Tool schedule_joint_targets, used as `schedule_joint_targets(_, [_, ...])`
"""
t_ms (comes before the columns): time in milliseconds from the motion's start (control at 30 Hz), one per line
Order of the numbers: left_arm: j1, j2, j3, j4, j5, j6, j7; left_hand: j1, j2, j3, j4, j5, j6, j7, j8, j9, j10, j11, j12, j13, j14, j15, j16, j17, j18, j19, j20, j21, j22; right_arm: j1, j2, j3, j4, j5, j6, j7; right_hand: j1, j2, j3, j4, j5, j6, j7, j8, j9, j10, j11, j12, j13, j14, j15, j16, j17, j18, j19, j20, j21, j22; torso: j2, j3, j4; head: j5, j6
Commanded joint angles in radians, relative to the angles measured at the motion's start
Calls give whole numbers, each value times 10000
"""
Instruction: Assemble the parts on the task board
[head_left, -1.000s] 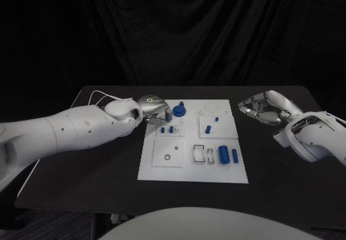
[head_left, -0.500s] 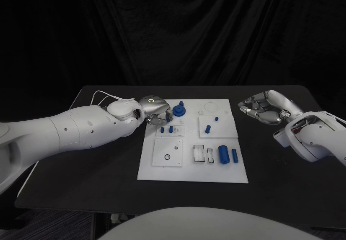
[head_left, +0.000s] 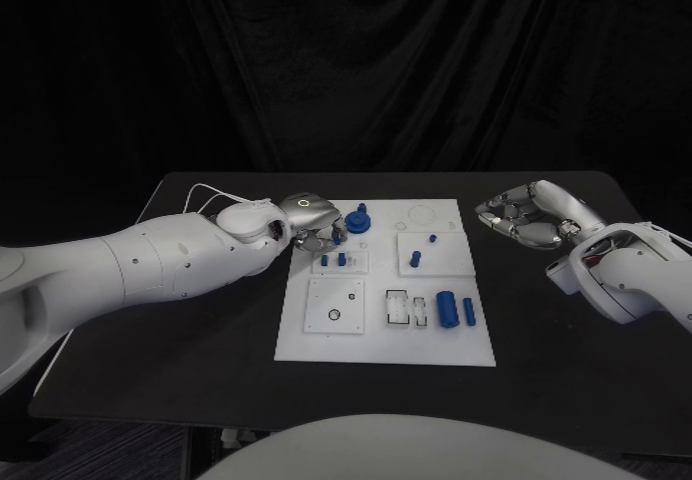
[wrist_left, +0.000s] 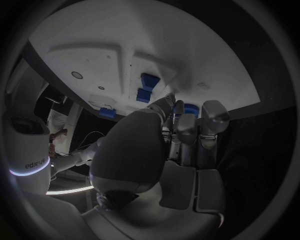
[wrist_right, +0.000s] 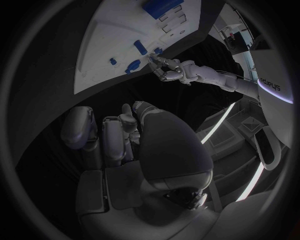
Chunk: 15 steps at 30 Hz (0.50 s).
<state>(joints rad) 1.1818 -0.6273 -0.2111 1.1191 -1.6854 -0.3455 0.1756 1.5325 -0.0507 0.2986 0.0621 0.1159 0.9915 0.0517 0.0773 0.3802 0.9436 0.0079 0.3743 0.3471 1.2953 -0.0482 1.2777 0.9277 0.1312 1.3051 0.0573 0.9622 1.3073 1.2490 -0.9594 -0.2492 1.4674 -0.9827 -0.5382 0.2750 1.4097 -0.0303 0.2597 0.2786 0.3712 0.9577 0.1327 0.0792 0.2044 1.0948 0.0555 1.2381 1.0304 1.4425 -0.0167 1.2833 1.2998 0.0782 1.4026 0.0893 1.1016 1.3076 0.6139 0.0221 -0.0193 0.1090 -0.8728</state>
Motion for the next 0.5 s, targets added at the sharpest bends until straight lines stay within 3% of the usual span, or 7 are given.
schedule_joint_targets(33, [-48,58,-2,-22,-13,2,-5,-73,-14,-1,72,-41,-28,17,-33,-7,23,76,-37,3,-54,11,-41,-37,-91,-18,34,-62,600,-26,0,8,0,-43,45,-151,71,-16,55,21,17,33,22,-39,-10,-35,-12,-35,-8,-15,15,-54,-9,175,-26,11,-49,1348,7,-2,0,-1,2])
schedule_joint_targets(367, [-94,134,-1,-85,-13,117,-172,-109,-125,-9,86,-74,-189,-14,-120,-53,-130,128,-216,-38,-205,38,-213,-318,-54,-116,42,-317,547,-31,20,8,-12,-43,115,-202,70,-11,64,24,14,35,23,-39,-10,-45,-11,-46,-19,-23,17,-68,-21,181,-36,11,-78,1341,6,-1,1,10,2])
schedule_joint_targets(500, [-108,128,-1,-96,-13,208,-311,-248,-287,18,218,-190,-808,-195,-169,-214,-607,276,-747,-245,-373,129,-420,-633,-11,-240,84,-680,465,-33,22,8,-12,-43,144,-222,70,-5,72,25,10,42,22,-35,-8,-52,-11,-55,-28,-31,18,-83,-35,184,-43,12,-97,1336,6,0,1,15,2])
